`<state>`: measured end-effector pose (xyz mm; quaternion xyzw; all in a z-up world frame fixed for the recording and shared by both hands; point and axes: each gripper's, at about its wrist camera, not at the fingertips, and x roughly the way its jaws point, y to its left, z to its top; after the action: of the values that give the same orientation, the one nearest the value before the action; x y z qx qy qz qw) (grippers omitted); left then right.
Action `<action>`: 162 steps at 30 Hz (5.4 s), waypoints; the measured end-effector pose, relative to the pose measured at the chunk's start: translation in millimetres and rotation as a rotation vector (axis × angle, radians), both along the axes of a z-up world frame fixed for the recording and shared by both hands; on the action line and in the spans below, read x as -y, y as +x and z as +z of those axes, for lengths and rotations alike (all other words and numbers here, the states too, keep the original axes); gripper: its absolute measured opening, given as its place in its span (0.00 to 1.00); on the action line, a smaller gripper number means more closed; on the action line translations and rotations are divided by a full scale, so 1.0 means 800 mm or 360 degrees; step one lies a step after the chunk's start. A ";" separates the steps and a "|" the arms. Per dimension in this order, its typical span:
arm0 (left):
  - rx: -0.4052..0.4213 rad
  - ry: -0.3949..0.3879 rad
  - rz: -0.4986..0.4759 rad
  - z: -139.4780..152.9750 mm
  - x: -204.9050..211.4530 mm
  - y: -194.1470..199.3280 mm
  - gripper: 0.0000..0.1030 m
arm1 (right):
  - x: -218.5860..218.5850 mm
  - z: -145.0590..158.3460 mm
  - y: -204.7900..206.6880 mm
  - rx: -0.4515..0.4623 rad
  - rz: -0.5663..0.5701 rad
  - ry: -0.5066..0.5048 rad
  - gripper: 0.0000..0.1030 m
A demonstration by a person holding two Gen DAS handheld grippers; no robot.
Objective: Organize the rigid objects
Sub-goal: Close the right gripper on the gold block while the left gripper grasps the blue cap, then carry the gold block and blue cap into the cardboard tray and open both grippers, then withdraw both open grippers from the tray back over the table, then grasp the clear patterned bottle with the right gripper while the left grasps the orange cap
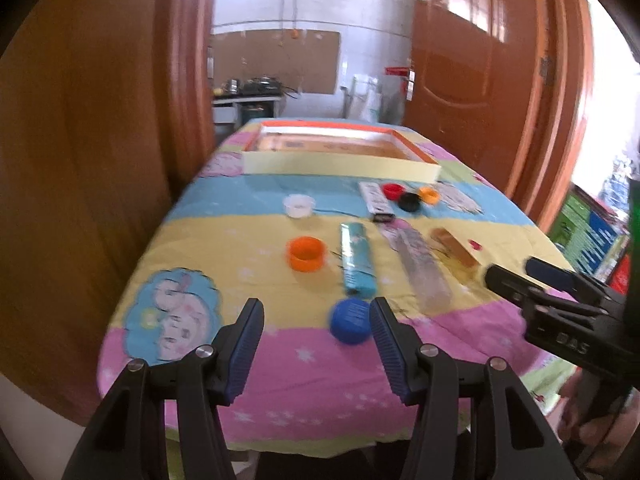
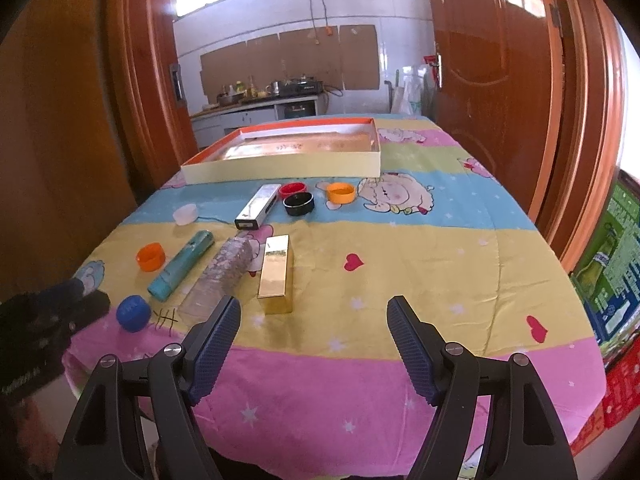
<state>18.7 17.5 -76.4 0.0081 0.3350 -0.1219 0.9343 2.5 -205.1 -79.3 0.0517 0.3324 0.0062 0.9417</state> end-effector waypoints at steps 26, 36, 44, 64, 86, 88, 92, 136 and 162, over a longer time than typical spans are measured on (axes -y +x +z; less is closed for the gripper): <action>-0.0033 0.0023 -0.0078 -0.026 0.004 0.026 0.30 | -0.024 -0.019 0.056 -0.0106 0.0064 -0.0182 0.71; 0.0011 0.0025 -0.0079 -0.001 -0.008 0.041 0.30 | -0.026 -0.017 0.086 -0.0159 0.0174 -0.0104 0.18; 0.0134 0.0071 -0.0063 0.075 -0.010 0.097 0.30 | -0.002 0.044 0.101 -0.0061 0.0240 -0.0069 0.17; -0.0158 0.0144 -0.0044 0.102 0.063 0.358 0.30 | 0.048 0.105 0.329 -0.0074 0.0300 -0.0120 0.17; -0.0539 0.0193 -0.0012 -0.007 0.069 0.455 0.30 | 0.039 -0.003 0.431 -0.0410 0.0279 -0.0199 0.18; -0.0490 0.0219 -0.0038 -0.009 0.070 0.455 0.30 | 0.038 -0.006 0.431 -0.0416 0.0274 -0.0215 0.18; -0.0423 0.0204 -0.0070 -0.012 0.066 0.449 0.35 | 0.037 -0.012 0.433 -0.0413 0.0272 -0.0244 0.18; 0.0296 -0.0290 -0.0230 0.102 -0.017 0.195 0.67 | 0.016 0.076 0.114 0.0166 0.0132 0.0037 0.68; 0.0308 -0.0083 -0.0043 0.044 -0.061 0.067 0.67 | -0.075 -0.002 0.063 -0.0061 0.0011 -0.0088 0.68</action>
<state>72.0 66.0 -41.5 0.0001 0.2397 -0.1416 0.9605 52.7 -145.2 -80.8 0.0246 0.3505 -0.0008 0.9362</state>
